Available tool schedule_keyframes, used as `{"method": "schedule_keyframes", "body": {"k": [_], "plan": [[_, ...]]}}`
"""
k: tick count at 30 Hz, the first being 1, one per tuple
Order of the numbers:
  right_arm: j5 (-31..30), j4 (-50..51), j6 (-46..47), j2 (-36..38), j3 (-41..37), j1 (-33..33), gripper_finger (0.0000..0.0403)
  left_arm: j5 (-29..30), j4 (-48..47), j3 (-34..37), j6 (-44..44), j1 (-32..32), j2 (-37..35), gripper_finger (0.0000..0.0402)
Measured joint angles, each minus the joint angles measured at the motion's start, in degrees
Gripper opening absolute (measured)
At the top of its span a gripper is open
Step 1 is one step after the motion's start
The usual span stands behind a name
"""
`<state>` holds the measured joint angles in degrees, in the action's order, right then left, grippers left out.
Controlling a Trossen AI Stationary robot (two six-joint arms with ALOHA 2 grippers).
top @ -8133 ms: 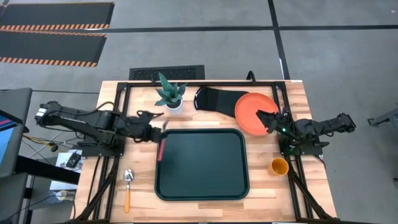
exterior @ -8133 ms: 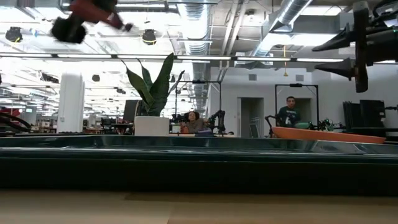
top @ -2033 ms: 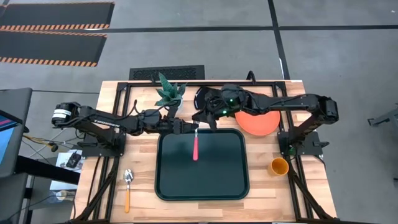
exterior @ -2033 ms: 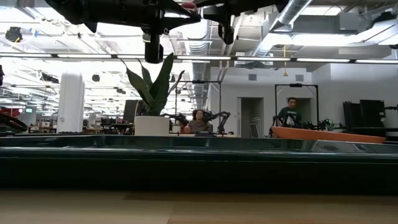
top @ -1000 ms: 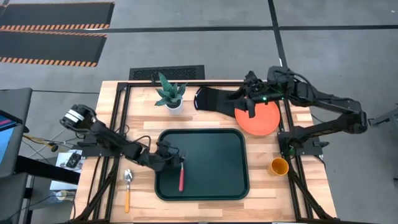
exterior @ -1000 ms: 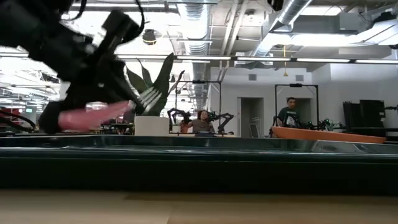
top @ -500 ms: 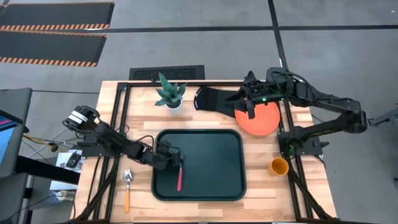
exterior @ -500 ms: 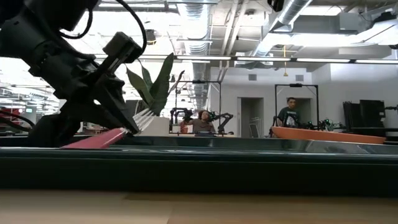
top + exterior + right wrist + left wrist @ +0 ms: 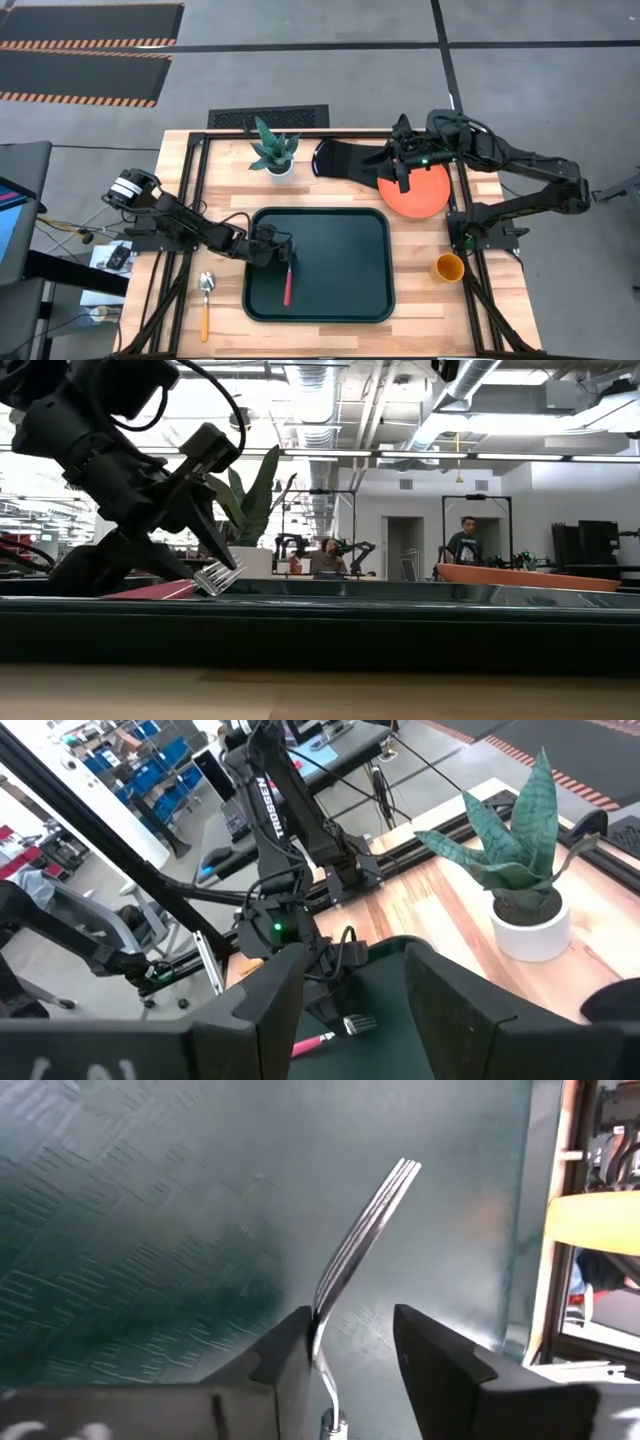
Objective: Pick and place plate/cup/fork/spoon on tray
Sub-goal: Put the pink fork on the left side of the black tray
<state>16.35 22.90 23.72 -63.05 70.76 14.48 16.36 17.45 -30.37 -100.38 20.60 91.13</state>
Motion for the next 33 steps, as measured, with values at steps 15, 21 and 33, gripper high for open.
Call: {"method": "schedule_keyframes", "body": {"k": [15,21,33], "plan": [[0.01,1.24,-0.76,0.0,0.0,0.0,0.0201,-4.98,-15.93,-7.82,1.33,-1.46,0.0,0.0138],[-0.21,6.68,-5.51,0.01,-2.48,-0.55,0.0201,-5.16,-24.22,-10.93,0.94,-1.48,-1.1,0.0138],[-0.06,-7.44,-22.71,-16.78,-12.98,-9.12,0.0201,1.63,-52.53,-20.54,8.24,-2.55,-15.93,0.0138]]}}
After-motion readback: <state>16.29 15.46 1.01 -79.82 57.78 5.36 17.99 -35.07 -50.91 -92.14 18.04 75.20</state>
